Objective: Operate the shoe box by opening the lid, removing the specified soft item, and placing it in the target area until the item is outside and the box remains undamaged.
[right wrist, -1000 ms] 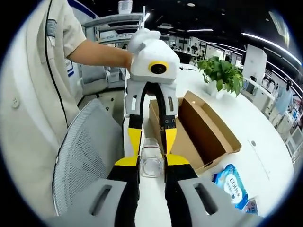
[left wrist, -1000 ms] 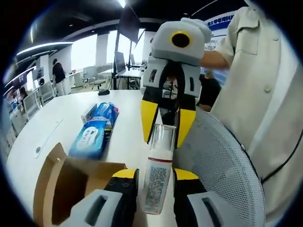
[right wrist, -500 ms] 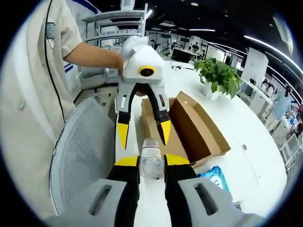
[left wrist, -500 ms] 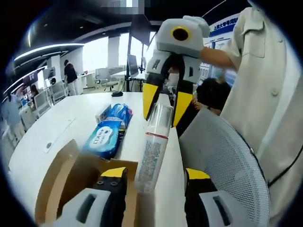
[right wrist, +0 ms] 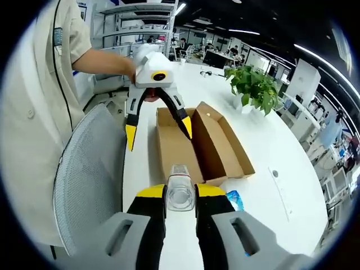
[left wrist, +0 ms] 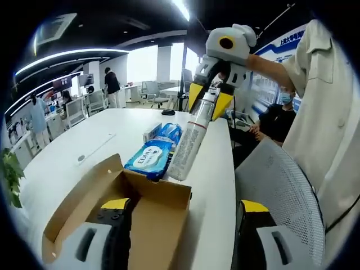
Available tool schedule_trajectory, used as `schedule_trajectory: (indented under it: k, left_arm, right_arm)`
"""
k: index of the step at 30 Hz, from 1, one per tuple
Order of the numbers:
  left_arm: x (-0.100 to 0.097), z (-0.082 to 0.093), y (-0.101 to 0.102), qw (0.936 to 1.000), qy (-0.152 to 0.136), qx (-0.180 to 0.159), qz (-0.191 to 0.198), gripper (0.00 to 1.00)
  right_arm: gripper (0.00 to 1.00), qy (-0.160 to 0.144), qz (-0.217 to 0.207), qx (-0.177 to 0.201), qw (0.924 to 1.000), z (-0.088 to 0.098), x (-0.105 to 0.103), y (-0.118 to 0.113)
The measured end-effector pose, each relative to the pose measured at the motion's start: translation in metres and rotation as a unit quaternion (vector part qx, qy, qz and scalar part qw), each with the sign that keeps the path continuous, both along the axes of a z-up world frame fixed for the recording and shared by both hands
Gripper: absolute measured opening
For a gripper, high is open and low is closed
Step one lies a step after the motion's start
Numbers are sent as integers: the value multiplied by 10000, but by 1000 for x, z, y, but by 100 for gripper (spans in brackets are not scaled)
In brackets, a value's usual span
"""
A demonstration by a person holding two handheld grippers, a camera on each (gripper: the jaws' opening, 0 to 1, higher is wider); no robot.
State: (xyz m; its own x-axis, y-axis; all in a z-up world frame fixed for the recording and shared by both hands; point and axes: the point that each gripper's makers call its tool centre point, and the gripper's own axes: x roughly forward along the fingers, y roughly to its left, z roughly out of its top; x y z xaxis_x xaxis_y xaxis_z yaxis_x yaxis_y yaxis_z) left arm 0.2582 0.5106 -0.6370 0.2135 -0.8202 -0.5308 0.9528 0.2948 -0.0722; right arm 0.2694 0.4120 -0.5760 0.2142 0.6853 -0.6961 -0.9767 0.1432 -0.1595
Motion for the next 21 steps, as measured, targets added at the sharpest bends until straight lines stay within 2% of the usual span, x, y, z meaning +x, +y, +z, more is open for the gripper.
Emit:
schedule_trajectory:
  k: [7,13,21]
  left_arm:
    - [7,9,13,9991,-115,-85,407,91]
    - [17,17,31,9956,-229,-181,890,100]
    - [19,18,51,9905,-205,-237,1336,100]
  right_arm:
    - [16,-109,22,-214,9997,5,23,-16]
    - [16,-161,15,-435,9989,7,47,-31]
    - [16,-210,26,-646,9977,10,72,-41]
